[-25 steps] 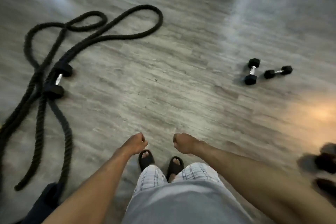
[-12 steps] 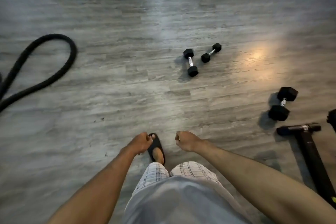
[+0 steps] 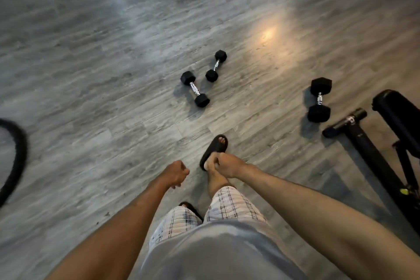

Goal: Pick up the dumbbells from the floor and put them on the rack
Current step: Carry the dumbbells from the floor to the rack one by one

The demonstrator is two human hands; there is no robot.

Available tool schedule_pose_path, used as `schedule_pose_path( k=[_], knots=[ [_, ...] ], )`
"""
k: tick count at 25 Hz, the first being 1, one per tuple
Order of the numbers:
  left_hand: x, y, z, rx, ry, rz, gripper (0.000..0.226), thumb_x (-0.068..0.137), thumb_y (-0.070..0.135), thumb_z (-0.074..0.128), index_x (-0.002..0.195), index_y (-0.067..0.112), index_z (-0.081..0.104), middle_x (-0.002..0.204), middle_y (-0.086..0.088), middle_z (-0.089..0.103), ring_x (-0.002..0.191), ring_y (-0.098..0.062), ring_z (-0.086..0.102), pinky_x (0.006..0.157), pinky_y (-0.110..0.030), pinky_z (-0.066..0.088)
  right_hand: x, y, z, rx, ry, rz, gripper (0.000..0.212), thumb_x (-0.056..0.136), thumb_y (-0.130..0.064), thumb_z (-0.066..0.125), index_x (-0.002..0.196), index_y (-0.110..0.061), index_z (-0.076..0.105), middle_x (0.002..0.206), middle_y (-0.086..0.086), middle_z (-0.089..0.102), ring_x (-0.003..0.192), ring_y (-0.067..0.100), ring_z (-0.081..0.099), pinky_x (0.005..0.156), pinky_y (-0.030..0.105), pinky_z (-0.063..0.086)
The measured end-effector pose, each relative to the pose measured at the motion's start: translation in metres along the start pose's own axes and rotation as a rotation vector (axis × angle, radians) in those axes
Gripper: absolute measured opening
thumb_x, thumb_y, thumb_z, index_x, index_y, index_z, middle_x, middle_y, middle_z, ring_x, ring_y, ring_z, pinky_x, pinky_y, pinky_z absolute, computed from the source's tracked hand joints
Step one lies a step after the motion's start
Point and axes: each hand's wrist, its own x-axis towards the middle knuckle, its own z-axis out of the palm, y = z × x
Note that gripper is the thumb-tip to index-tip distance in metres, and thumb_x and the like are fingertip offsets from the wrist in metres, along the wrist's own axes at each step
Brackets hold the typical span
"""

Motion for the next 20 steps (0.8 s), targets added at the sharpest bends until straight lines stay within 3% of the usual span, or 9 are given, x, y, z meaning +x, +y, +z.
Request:
schedule_pose_path(
  k=[2, 9, 14, 16, 20],
  knots=[
    [0.032, 0.032, -0.028, -0.002, -0.003, -0.001, 0.021, 0.1, 0.03, 0.047, 0.109, 0.011, 0.048, 0.102, -0.017, 0.067, 0.077, -0.026, 0.065, 0.077, -0.041, 0.057, 0.036, 0.006, -0.035, 0.031, 0.001, 0.002, 0.019, 0.094, -0.02, 0.049, 0.097, -0.005, 0.06, 0.108, 0.018, 0.067, 0.103, 0.034, 0.062, 0.072, 0.031, 0.041],
    [0.127, 0.127, -0.119, -0.063, 0.028, -0.055, 0.014, 0.099, 0.027, 0.049, 0.105, 0.014, 0.05, 0.096, -0.015, 0.066, 0.079, -0.026, 0.065, 0.076, -0.04, 0.057, 0.141, 0.011, -0.155, 0.004, -0.077, 0.006, 0.023, 0.095, -0.016, 0.046, 0.106, -0.003, 0.061, 0.109, 0.021, 0.067, 0.102, 0.036, 0.062, 0.073, 0.031, 0.041],
    [0.188, 0.167, -0.154, -0.135, 0.069, -0.05, 0.021, 0.097, 0.025, 0.054, 0.108, 0.008, 0.059, 0.102, -0.009, 0.063, 0.09, -0.029, 0.066, 0.082, -0.039, 0.055, 0.207, 0.009, -0.217, -0.047, -0.087, -0.005, 0.028, 0.096, -0.018, 0.046, 0.101, 0.0, 0.066, 0.105, 0.02, 0.069, 0.1, 0.035, 0.062, 0.078, 0.037, 0.05],
    [0.217, 0.173, -0.164, -0.191, 0.053, -0.067, 0.021, 0.095, 0.024, 0.054, 0.108, 0.008, 0.06, 0.103, -0.009, 0.064, 0.083, -0.027, 0.066, 0.076, -0.036, 0.055, 0.239, 0.011, -0.228, -0.057, -0.114, 0.002, 0.028, 0.097, -0.022, 0.046, 0.102, -0.003, 0.065, 0.106, 0.02, 0.069, 0.101, 0.035, 0.063, 0.078, 0.036, 0.049],
    [0.282, 0.186, -0.188, -0.332, -0.002, -0.118, 0.038, 0.096, 0.021, 0.052, 0.133, 0.011, 0.046, 0.085, -0.008, 0.062, 0.066, -0.019, 0.058, 0.062, -0.03, 0.048, 0.314, 0.017, -0.238, -0.076, -0.196, 0.031, 0.022, 0.097, -0.023, 0.049, 0.102, -0.006, 0.062, 0.104, 0.017, 0.069, 0.099, 0.034, 0.063, 0.076, 0.038, 0.05]
  ],
)
